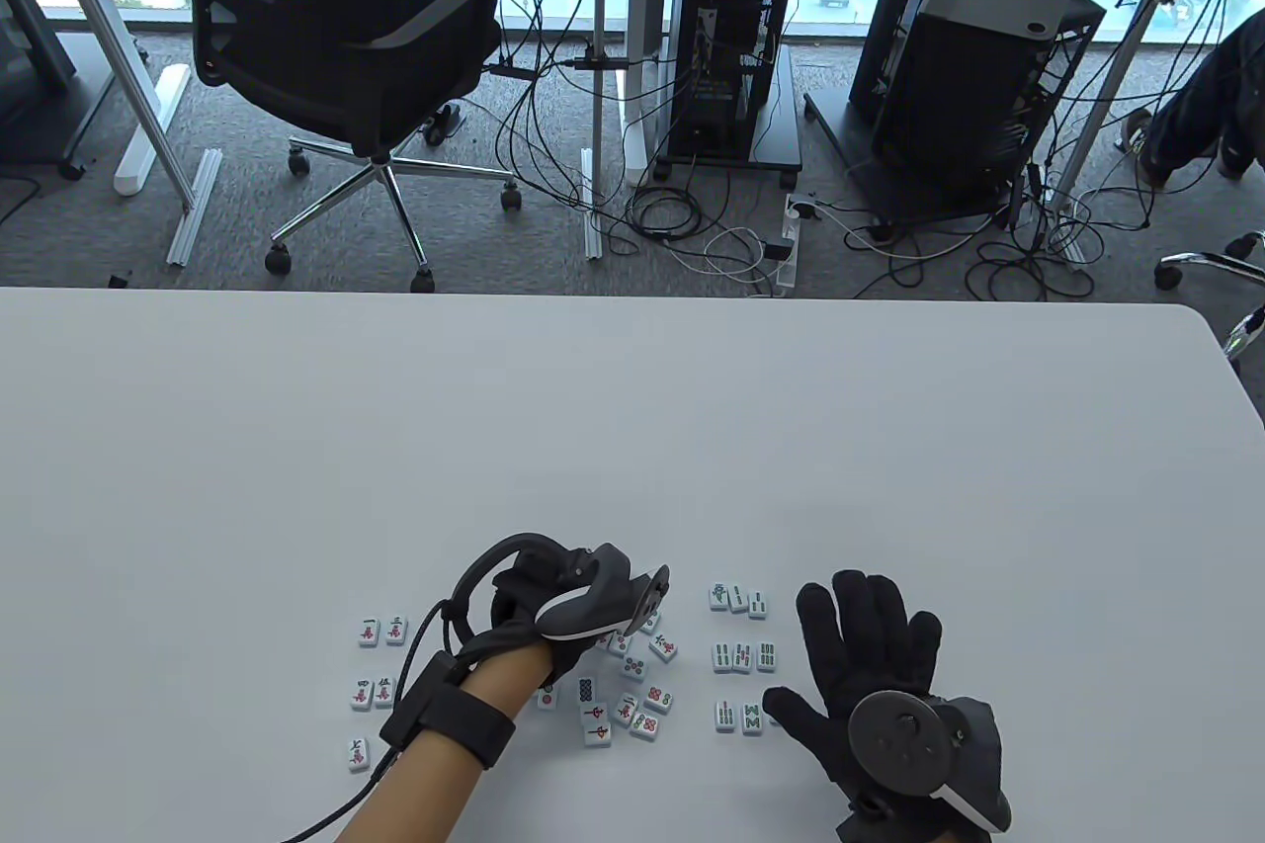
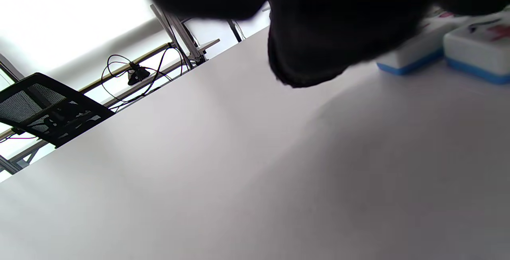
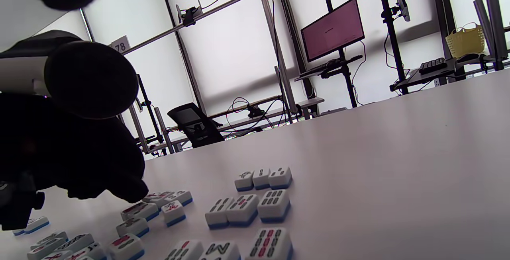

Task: Mahjong suit sorting

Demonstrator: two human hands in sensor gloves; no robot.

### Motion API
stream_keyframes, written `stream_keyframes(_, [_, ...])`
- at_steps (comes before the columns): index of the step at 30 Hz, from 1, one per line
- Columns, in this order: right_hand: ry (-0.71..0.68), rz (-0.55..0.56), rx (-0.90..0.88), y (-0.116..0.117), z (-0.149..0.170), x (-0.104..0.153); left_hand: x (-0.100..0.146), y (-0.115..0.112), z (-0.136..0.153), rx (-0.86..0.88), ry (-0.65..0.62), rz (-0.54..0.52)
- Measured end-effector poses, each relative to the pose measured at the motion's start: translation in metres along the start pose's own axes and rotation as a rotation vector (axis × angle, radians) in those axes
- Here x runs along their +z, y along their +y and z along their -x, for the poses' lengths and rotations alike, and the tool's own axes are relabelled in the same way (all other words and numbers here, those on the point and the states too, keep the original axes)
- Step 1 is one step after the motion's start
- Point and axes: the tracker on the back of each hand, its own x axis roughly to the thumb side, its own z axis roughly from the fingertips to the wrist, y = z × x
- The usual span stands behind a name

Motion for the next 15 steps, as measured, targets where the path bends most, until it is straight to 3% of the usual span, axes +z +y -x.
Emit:
stream_keyframes(9, [-0.001,0.000,0.000,0.000,0.000,0.000,0.019,-0.010,0.021,-0.022,0.032,0.003])
stream_keyframes(12, [-0.002,0.000,0.001,0.000,0.000,0.001,0.026,-0.012,0.030,0.034,0.027,-0.039])
stream_keyframes(15, [-0.001,-0.001,0.002,0.000,0.000,0.001,0.030,-0.011,0.039,0.123,0.009,-0.001])
